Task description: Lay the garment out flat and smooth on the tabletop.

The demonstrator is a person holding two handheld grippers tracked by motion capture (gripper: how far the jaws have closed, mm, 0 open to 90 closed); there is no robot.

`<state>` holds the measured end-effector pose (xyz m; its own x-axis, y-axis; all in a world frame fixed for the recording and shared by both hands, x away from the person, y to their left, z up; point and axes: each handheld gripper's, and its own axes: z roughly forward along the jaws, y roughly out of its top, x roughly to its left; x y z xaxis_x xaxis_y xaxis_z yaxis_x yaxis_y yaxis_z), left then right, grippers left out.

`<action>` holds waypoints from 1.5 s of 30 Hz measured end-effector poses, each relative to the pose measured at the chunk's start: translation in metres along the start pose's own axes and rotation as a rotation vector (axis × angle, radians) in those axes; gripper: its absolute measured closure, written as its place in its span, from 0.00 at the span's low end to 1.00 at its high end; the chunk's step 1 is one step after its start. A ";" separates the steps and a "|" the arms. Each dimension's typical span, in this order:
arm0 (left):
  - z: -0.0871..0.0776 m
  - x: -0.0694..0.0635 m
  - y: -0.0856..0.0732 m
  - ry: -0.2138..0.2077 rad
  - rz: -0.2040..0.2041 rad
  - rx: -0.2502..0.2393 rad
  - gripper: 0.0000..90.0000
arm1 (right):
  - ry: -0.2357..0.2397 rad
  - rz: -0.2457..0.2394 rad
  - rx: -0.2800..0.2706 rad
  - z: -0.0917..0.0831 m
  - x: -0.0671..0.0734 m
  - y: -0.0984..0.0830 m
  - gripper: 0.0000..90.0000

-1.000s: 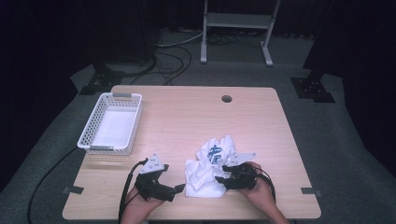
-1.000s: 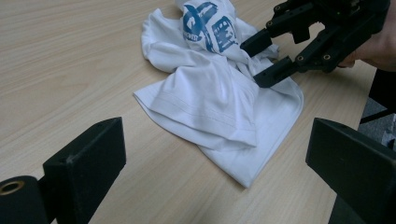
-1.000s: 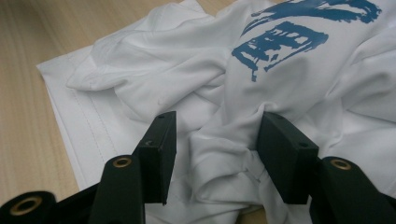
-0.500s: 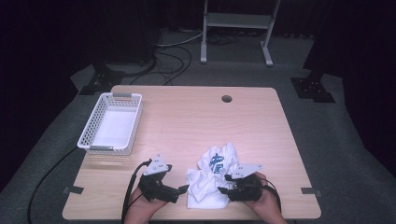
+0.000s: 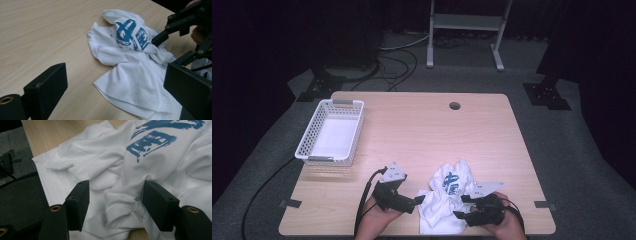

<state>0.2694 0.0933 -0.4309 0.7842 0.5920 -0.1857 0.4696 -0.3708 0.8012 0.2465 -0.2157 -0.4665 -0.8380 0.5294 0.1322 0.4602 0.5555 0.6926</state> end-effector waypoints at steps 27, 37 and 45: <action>0.093 0.031 0.038 -0.087 0.021 0.126 0.31 | 0.063 0.295 -0.106 -0.029 -0.086 0.009 0.45; 0.120 0.037 0.048 -0.082 0.044 0.197 0.60 | 0.086 0.356 -0.058 -0.011 -0.105 0.019 0.62; 0.122 0.032 0.045 -0.084 0.091 0.231 0.95 | 0.123 0.378 -0.031 -0.002 -0.104 0.019 0.93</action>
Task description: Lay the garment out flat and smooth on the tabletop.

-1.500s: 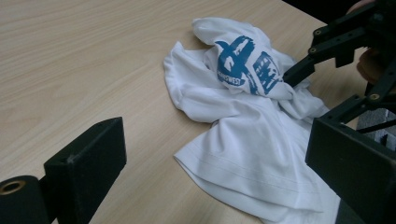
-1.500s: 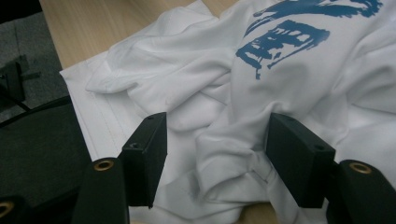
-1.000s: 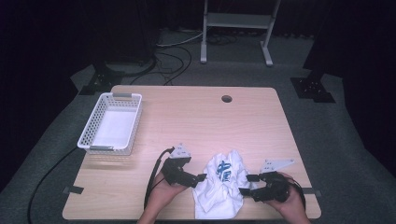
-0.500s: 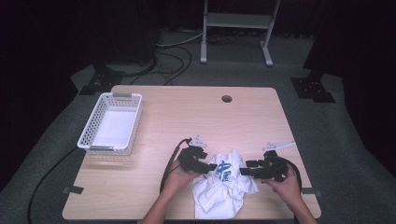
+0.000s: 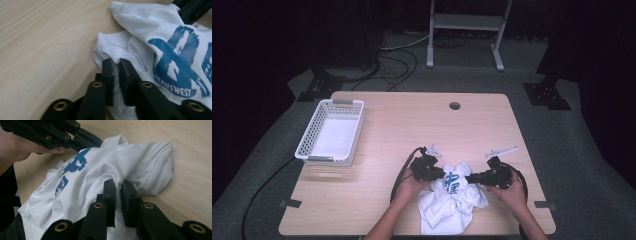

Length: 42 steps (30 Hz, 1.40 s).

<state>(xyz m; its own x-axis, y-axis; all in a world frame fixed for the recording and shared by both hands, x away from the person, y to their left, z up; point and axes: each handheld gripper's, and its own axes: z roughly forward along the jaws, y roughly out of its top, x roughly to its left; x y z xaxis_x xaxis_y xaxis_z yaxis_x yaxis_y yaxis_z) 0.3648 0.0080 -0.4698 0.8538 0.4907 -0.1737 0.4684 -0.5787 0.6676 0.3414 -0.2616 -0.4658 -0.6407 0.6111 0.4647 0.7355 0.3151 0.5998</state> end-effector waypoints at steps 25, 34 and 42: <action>-0.116 -0.013 -0.016 0.058 0.015 -0.200 0.99 | -0.133 -0.217 -0.033 -0.067 0.062 0.020 0.94; -0.168 -0.023 -0.044 0.059 0.011 -0.251 0.99 | -0.090 -0.304 -0.003 -0.077 0.090 0.017 0.94; -0.185 -0.001 -0.029 0.083 0.001 -0.326 0.99 | -0.080 -0.376 0.036 -0.075 0.101 0.040 0.94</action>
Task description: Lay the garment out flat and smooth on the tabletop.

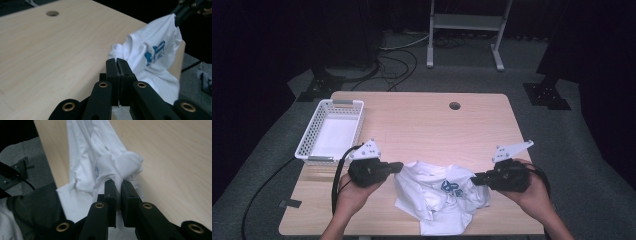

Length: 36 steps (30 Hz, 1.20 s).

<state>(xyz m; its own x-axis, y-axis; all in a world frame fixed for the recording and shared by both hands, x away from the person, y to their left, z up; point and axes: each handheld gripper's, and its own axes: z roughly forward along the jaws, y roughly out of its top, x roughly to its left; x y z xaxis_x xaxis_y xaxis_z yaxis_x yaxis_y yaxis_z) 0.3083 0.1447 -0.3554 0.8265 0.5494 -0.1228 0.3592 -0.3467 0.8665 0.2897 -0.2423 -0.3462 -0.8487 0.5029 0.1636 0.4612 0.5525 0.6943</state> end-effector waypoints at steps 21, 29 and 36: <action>0.108 0.120 0.052 0.188 -0.129 0.043 0.49 | -0.299 0.290 0.008 0.057 -0.144 0.058 0.63; 0.104 0.085 0.013 0.130 -0.148 0.080 0.42 | -0.222 0.326 0.028 0.069 -0.116 0.017 0.61; 0.095 0.058 -0.013 0.105 -0.166 0.097 0.41 | -0.194 0.359 0.031 0.071 -0.097 -0.012 0.60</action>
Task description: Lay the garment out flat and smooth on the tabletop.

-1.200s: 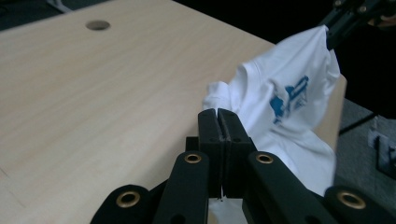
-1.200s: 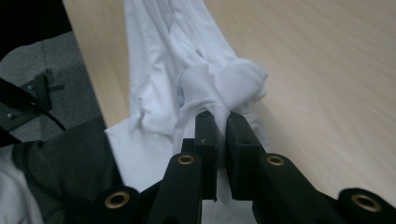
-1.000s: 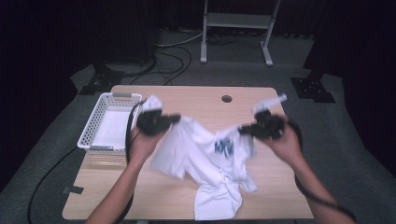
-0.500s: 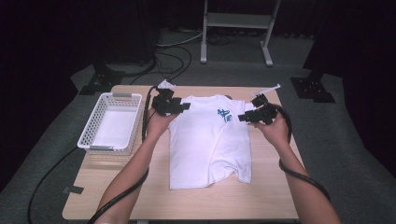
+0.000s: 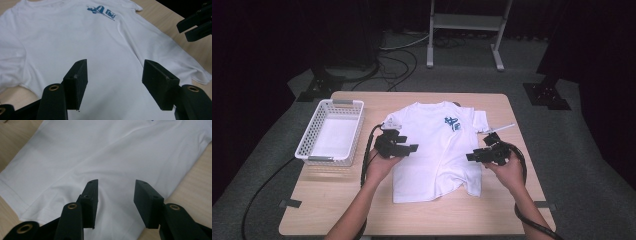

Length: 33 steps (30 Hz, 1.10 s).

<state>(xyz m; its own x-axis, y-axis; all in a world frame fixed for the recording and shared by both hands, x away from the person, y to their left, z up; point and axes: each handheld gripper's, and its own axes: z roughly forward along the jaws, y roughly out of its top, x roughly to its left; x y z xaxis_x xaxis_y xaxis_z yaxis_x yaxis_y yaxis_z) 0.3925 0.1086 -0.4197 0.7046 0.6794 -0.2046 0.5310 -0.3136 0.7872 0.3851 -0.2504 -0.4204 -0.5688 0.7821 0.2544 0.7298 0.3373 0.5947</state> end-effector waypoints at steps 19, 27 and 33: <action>-0.012 -0.038 -0.065 -0.088 0.010 0.111 0.41 | 0.044 0.051 0.046 0.009 0.015 -0.063 0.61; -0.014 -0.039 -0.083 -0.075 0.004 0.178 0.41 | 0.045 0.047 0.029 0.004 0.017 -0.076 0.62; -0.023 -0.038 -0.091 -0.064 0.005 0.172 0.41 | 0.049 0.037 0.019 -0.001 0.017 -0.084 0.62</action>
<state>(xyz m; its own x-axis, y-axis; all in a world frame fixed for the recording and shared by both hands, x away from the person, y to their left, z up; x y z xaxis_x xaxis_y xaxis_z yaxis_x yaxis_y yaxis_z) 0.3067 0.1261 -0.4699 0.7329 0.6357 -0.2424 0.5966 -0.4293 0.6781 0.3135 -0.2661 -0.4654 -0.5590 0.7676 0.3137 0.7574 0.3186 0.5700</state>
